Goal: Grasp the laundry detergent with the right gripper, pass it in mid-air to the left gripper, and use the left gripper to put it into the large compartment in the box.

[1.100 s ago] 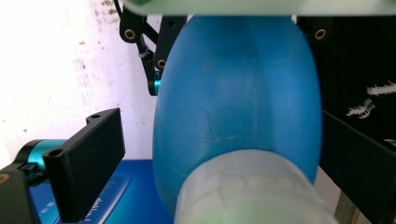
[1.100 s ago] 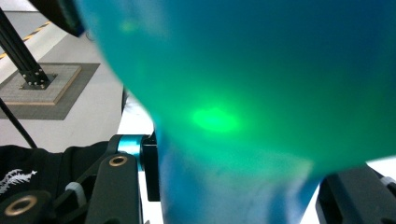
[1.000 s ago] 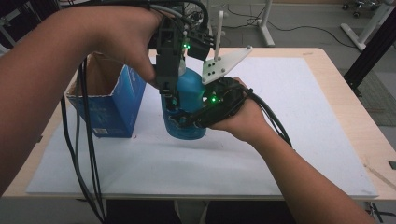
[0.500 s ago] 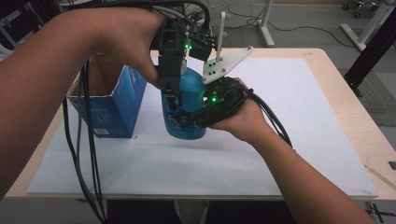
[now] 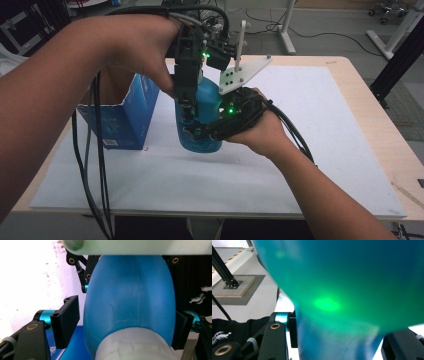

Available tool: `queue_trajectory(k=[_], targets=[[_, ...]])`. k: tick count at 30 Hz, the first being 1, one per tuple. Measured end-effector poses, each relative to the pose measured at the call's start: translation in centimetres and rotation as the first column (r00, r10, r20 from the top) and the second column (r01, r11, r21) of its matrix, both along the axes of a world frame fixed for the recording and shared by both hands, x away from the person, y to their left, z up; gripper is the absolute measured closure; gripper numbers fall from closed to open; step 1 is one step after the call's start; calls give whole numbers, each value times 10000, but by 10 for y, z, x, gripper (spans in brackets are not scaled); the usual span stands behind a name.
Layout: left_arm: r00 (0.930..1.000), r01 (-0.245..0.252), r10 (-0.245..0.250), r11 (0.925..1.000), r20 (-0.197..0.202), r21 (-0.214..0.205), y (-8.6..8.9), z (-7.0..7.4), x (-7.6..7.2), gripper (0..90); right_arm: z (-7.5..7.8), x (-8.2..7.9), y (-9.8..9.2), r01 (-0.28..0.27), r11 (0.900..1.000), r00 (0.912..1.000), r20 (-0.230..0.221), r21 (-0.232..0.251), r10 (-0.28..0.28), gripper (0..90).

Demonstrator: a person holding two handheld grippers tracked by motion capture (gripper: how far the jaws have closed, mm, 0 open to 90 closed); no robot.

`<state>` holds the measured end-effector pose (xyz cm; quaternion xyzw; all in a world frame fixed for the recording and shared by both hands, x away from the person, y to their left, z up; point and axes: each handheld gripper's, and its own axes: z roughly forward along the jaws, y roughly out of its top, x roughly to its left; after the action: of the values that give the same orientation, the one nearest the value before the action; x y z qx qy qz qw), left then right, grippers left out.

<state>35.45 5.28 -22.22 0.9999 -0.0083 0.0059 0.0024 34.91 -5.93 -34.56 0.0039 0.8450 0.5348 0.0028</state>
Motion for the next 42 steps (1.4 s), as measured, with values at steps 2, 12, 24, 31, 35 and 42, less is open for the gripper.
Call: queue_trajectory(k=[2, 12, 24, 31, 35, 42], targets=[[10000, -14, 14, 10000, -87, -20, 0, 0, 0, 272, 0, 0, 0, 13, 10000, 10000, -5, -10, -13, 461], [9998, 71, -72, 10000, -159, -44, -1, -1, -1, 318, -1, 0, 0, 41, 10000, 10000, -26, -64, -41, 461], [9997, 15, -18, 9999, -233, -122, -3, -1, -2, 379, -2, 0, -2, 22, 10000, 10000, -81, 19, -22, 462], [9997, -11, 9, 10000, -226, -82, -3, -1, -3, 383, -2, 0, -2, -80, 10000, 9999, -72, 49, 80, 460], [9998, 51, -52, 10000, -212, -44, -3, -1, -4, 383, -2, -1, -1, -67, 10000, 10000, -30, 18, 67, 451], [9997, 59, -57, 10000, -230, 73, -5, -3, -5, 382, 0, -2, -8, -182, 9996, 9994, -305, 196, 188, 321]])
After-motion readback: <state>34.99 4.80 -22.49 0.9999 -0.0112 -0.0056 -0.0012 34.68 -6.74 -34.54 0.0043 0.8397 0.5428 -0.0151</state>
